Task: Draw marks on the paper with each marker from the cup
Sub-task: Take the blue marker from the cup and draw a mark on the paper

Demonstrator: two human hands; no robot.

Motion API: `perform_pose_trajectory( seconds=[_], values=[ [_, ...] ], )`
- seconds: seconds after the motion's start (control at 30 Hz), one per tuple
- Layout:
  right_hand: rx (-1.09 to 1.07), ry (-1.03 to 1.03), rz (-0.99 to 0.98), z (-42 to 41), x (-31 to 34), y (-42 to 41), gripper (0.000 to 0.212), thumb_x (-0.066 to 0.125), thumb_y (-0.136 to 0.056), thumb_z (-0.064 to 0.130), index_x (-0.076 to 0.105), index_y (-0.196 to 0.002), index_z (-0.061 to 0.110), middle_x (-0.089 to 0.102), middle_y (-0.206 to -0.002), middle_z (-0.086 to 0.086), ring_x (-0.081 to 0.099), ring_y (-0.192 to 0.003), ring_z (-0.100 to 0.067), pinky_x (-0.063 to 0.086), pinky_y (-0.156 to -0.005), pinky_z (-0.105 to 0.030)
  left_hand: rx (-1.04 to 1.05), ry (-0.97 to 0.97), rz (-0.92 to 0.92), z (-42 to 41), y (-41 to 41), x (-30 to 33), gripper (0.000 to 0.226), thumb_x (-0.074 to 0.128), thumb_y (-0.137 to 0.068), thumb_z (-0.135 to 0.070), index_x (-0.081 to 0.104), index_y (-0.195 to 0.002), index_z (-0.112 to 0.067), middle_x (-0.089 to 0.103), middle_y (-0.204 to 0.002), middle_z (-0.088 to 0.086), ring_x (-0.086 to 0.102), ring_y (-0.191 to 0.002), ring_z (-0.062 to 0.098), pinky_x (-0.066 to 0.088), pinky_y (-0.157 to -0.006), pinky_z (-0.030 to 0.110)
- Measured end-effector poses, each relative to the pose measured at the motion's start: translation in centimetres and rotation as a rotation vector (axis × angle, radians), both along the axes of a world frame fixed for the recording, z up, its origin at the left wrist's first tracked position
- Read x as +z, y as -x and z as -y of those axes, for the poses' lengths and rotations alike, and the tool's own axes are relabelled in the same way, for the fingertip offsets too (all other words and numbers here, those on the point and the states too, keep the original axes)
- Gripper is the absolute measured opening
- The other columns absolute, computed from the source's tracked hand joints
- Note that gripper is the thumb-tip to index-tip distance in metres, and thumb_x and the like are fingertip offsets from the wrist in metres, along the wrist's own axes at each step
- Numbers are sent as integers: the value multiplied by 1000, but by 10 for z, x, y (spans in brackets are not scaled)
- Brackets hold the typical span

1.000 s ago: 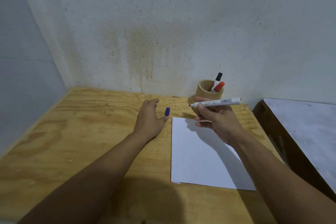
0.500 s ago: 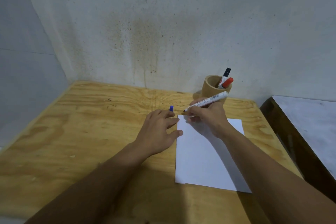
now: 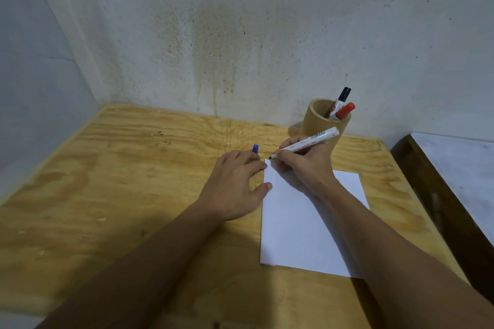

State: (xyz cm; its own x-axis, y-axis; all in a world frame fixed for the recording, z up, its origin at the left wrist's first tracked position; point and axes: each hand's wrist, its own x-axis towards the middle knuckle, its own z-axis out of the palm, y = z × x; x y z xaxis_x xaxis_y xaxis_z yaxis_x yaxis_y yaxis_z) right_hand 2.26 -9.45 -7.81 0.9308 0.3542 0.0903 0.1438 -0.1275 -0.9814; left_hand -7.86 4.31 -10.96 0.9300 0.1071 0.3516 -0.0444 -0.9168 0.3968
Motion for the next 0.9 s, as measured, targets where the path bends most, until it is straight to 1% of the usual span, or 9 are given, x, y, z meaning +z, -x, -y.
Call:
perform_pose_trajectory(
  seconds=[0.1, 0.2, 0.27, 0.3, 0.4, 0.5, 0.6, 0.77, 0.9],
  values=[
    [1, 36, 39, 0, -3, -2, 11, 70, -77, -4, 65, -85, -9, 66, -74, -14, 64, -62, -11, 55, -59, -22, 0, 10, 3, 1, 1, 0, 49, 52, -80, -47, 61, -120, -20, 59, -126, -3, 45, -120, 15, 30, -105, 35],
    [-7, 44, 30, 0, -7, -5, 9, 71, -74, -3, 67, -81, -5, 68, -75, -16, 66, -69, -19, 57, -65, -31, 2, 17, 5, 1, 1, 0, 49, 53, -80, -46, 62, -119, -19, 59, -127, -1, 45, -119, 15, 30, -105, 34],
    [7, 32, 17, 0, -8, -5, 8, 71, -72, -4, 67, -79, -5, 67, -75, -19, 66, -68, -23, 57, -65, -37, 6, 21, 5, 2, 1, 1, 49, 54, -79, -46, 63, -119, -18, 60, -127, -1, 46, -119, 16, 30, -105, 34],
    [21, 14, 5, 0, -8, -4, 9, 70, -72, -6, 66, -79, -8, 65, -74, -21, 65, -66, -24, 57, -62, -36, 9, 20, 5, 2, 1, 1, 49, 55, -79, -46, 63, -119, -18, 60, -127, 0, 47, -119, 16, 31, -105, 34],
    [64, -43, -34, 0, -5, -1, 10, 64, -76, -17, 59, -83, -20, 59, -70, -20, 60, -57, -20, 53, -54, -27, 13, 23, 12, 2, 1, 1, 49, 56, -79, -45, 64, -118, -16, 62, -125, 2, 49, -118, 18, 34, -104, 36],
    [82, -44, -23, 0, -2, 0, 9, 64, -77, -17, 59, -84, -21, 60, -71, -21, 60, -55, -15, 52, -53, -23, 16, 14, 9, 1, 1, 1, 50, 56, -79, -45, 64, -118, -16, 62, -125, 2, 49, -118, 18, 36, -104, 37],
    [58, 13, 33, 1, -3, -1, 11, 67, -78, -12, 63, -86, -18, 64, -74, -21, 63, -56, -10, 54, -54, -18, 22, 5, 3, 1, 0, 1, 49, 58, -80, -46, 63, -120, -18, 61, -127, 0, 47, -119, 16, 33, -104, 34],
    [36, 49, 61, 1, -6, -4, 10, 71, -76, -4, 67, -83, -10, 69, -79, -26, 67, -63, -16, 58, -61, -26, 26, 3, 2, 1, 0, 0, 48, 58, -81, -47, 62, -120, -20, 60, -128, -2, 46, -120, 15, 33, -104, 34],
    [44, 36, 48, 0, -7, -5, 9, 71, -75, -5, 67, -81, -10, 68, -74, -24, 66, -62, -18, 57, -60, -27, 29, -5, 4, 1, -1, 0, 49, 58, -80, -47, 63, -120, -20, 60, -128, -2, 46, -120, 15, 33, -104, 34]
  ],
)
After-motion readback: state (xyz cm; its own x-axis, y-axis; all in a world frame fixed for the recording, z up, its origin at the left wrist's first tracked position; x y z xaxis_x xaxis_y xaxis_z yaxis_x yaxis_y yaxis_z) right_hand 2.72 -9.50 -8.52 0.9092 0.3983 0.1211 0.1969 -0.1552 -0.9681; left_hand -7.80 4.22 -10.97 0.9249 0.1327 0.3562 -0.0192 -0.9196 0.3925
